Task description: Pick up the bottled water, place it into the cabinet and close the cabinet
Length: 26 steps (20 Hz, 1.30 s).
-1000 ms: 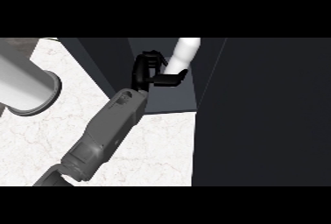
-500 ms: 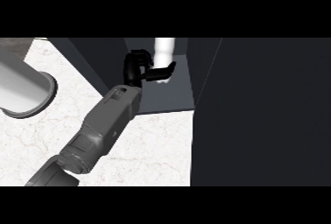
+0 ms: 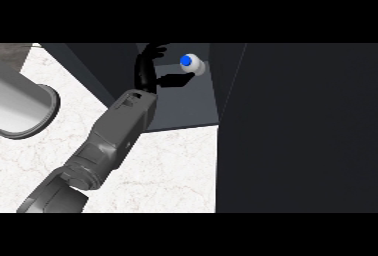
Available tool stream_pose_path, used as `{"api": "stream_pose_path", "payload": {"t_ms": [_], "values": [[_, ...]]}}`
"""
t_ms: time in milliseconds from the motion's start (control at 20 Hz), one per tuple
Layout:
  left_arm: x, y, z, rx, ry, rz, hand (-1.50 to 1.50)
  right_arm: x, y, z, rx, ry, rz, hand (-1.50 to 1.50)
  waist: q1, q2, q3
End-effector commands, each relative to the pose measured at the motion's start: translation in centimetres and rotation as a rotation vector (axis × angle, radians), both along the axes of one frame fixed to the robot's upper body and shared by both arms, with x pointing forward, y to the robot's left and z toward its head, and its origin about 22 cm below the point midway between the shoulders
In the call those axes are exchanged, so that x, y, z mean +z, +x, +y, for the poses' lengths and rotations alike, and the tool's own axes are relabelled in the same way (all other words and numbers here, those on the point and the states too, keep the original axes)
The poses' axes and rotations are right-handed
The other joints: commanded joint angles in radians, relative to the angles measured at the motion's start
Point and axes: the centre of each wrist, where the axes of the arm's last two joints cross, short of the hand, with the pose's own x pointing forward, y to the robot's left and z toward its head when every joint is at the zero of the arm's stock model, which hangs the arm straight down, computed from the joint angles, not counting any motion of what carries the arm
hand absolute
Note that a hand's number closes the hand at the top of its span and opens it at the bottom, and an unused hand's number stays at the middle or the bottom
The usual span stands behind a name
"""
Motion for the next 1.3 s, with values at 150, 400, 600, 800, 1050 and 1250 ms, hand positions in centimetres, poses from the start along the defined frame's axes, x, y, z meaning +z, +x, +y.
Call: {"api": "stream_pose_path", "payload": {"t_ms": [150,400,600,800,1050,1250], "values": [[1.5,0.8,0.1,-0.025,-0.027,-0.018,-1.50,0.9,-0.3,0.1,0.046,0.031,-0.002,-1.50,-0.007,0.006,-0.001],[3.6,1.3,-1.0,-0.181,-0.128,-0.115,-1.50,1.5,-0.6,0.0,0.043,0.042,-0.010,-1.50,0.013,-0.003,-0.001],[3.9,1.1,-2.0,-0.266,-0.235,-0.187,-1.50,1.0,-0.2,0.5,0.031,0.056,-0.009,-1.50,0.025,-0.002,-0.001],[3.2,0.9,-1.9,-0.347,-0.290,-0.186,-1.50,2.3,-0.9,0.5,0.015,0.049,0.010,-1.50,0.056,-0.019,-0.001],[1.2,-0.2,-2.6,-0.352,-0.307,-0.185,-1.50,2.3,-1.0,1.3,0.006,0.050,0.011,-1.50,0.074,-0.031,0.000],[1.0,-0.8,-2.9,-0.371,-0.338,-0.191,-1.50,2.3,-1.1,0.7,0.014,0.063,0.011,-1.50,0.083,-0.040,0.001]]}}
